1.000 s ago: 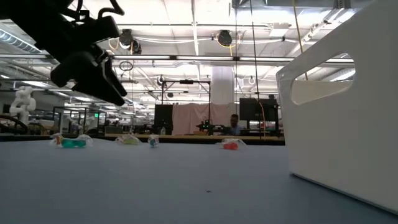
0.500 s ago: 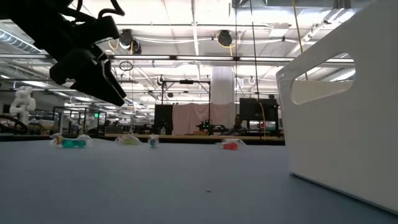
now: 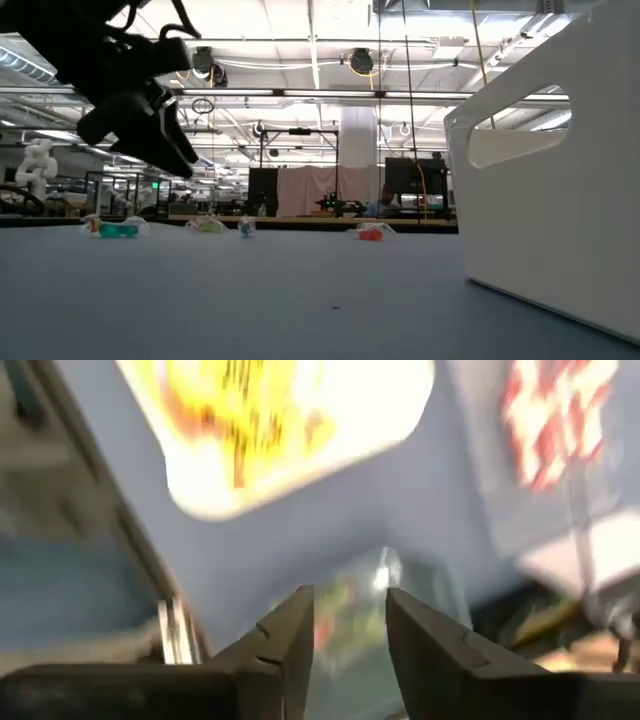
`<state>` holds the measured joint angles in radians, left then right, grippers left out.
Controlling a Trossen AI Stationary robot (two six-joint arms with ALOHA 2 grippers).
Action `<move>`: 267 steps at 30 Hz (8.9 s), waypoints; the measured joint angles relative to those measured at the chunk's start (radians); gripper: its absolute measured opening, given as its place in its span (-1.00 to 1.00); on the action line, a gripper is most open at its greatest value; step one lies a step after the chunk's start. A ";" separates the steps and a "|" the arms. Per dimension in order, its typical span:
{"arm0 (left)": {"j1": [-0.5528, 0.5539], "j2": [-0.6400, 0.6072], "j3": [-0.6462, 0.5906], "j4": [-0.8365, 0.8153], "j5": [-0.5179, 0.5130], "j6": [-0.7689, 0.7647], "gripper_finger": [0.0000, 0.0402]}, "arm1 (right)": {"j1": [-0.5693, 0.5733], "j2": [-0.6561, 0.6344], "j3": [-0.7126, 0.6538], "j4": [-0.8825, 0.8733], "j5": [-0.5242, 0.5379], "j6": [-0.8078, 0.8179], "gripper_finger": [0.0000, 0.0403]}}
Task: Sort candy
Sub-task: Put the blue gummy into the blue bin
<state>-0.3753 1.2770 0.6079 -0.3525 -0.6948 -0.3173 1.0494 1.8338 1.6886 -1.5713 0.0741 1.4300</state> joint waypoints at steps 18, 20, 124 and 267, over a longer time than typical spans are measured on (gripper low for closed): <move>0.050 -0.004 -0.001 -0.467 0.115 -0.249 0.52 | -0.187 -0.012 0.001 0.331 0.561 -0.368 -0.45; 0.050 -0.004 -0.012 -0.458 0.139 -0.234 0.52 | -0.191 -0.012 0.001 0.409 0.597 -0.472 -0.45; -0.171 0.076 0.254 0.526 0.428 0.325 -0.96 | -0.491 0.240 -0.001 1.144 0.709 -0.936 -0.41; 0.372 0.280 0.090 0.214 -0.002 -0.410 0.27 | -0.187 -0.006 0.008 0.304 0.919 -0.246 -0.20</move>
<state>-0.0035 1.5566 0.6975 -0.1382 -0.6971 -0.7275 0.8628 1.8274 1.6962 -1.2676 0.9933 1.1838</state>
